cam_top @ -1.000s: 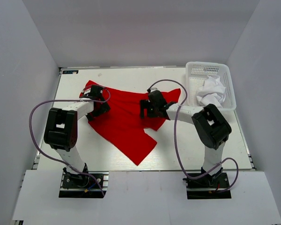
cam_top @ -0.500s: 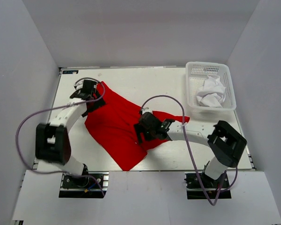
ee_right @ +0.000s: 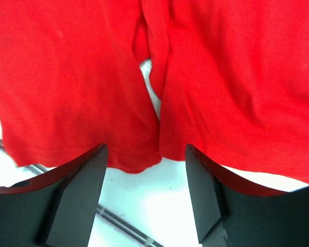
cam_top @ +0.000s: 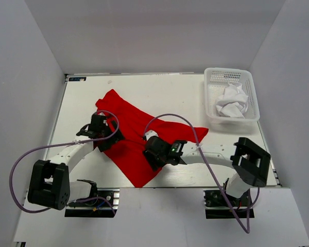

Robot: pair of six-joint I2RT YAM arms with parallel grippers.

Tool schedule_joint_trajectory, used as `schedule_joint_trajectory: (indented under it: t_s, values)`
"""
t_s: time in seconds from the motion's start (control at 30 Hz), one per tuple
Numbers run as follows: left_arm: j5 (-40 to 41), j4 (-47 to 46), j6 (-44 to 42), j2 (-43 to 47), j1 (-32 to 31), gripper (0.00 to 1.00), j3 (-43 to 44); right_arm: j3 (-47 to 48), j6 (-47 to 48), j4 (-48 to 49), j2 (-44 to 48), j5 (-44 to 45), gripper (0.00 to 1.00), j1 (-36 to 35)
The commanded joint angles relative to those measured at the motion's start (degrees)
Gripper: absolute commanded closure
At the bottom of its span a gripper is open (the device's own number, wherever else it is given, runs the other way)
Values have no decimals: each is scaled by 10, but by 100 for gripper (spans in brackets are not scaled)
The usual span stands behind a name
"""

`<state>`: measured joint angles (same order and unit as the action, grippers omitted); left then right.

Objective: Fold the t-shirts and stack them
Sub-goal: Flatten out the tshirt

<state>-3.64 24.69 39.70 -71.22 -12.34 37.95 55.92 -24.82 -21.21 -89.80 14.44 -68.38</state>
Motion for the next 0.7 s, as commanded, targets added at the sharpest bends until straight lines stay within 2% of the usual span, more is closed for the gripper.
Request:
schedule_joint_trajectory:
  t_s: [0.0,0.07,0.17,0.23,0.27,0.3,0.4,0.53,0.67]
  values:
    - [-54,-60,9,6,-11,0,-23,21,-7,-11,-37,36,33,-4]
    - [-54,-60,9,-12,-18,0,-33,26,-30,-19,-45,53,41,-1]
    - [-3,-33,16,-38,-18,0,-33,16,-44,-17,-39,68,41,0]
    - [67,25,40,-55,-18,0,-27,4,-51,-15,-35,70,45,2]
    - [92,46,50,-64,-18,0,-18,1,-53,-16,-28,71,52,-1]
    - [134,85,66,-73,-18,0,-5,-10,-57,-15,-25,73,54,3]
    - [205,134,90,-108,-18,0,19,-17,-52,-14,-22,69,54,4]
    - [236,157,102,-127,-5,0,41,-26,-17,3,-8,32,54,6]
    - [273,173,102,-148,-5,0,81,-35,13,27,-1,-13,50,4]
